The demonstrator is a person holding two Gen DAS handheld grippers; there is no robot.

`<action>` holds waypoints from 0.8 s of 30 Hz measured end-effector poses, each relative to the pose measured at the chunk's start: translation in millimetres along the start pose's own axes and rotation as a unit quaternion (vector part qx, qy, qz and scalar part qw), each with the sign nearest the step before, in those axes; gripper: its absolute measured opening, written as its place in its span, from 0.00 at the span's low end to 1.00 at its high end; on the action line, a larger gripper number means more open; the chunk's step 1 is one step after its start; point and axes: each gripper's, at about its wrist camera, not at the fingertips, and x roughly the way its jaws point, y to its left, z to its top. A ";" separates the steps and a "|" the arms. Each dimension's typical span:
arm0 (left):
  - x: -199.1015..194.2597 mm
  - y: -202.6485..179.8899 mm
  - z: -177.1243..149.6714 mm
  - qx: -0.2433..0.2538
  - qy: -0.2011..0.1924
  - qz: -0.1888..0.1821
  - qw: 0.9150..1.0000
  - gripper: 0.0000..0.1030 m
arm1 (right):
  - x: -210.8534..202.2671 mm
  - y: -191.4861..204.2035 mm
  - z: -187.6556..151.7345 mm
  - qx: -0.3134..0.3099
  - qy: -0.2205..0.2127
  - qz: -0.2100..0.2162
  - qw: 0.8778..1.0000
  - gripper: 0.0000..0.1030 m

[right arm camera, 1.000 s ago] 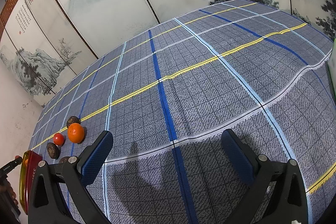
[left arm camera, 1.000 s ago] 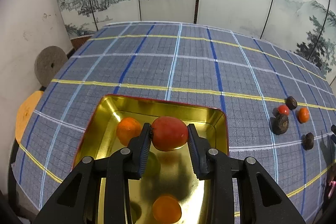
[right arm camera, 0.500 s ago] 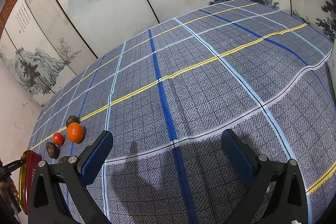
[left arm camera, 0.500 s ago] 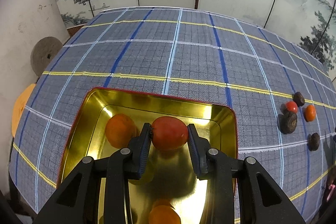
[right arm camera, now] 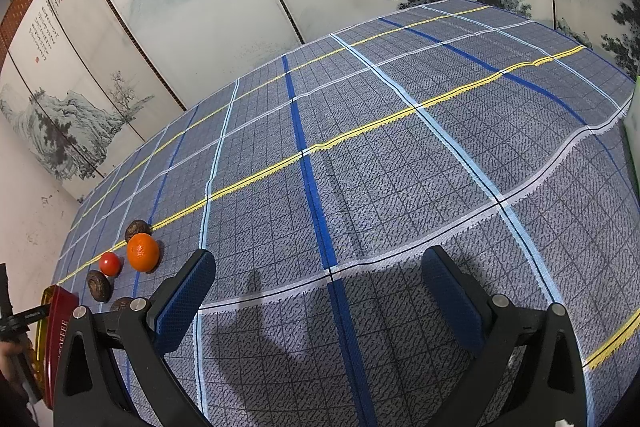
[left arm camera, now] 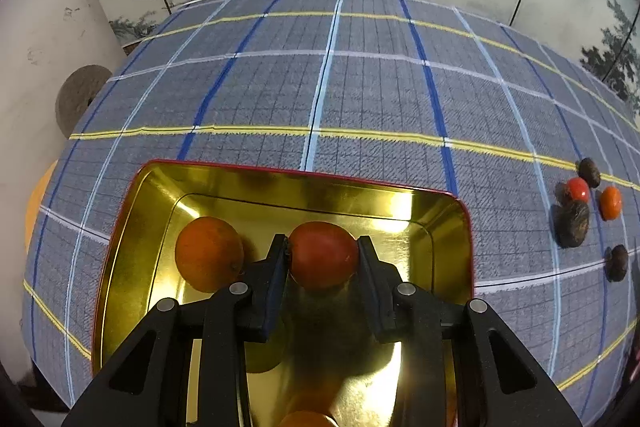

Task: Organize fruits
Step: 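Open the left gripper to release the red tomato in the tin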

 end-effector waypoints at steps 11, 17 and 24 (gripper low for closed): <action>1.7 13.0 -3.7 -0.027 -0.010 -0.018 0.999 0.47 | 0.7 2.1 0.3 -0.001 0.001 -0.002 1.000 0.99; -78.4 32.4 -17.7 -0.038 -0.123 -0.051 0.990 0.57 | 0.5 1.8 -0.5 -0.011 0.006 -0.014 1.000 1.00; -187.8 58.5 -117.9 -0.032 -0.238 -0.091 0.966 0.85 | 4.9 21.9 -7.8 -0.076 0.043 -0.078 0.993 1.00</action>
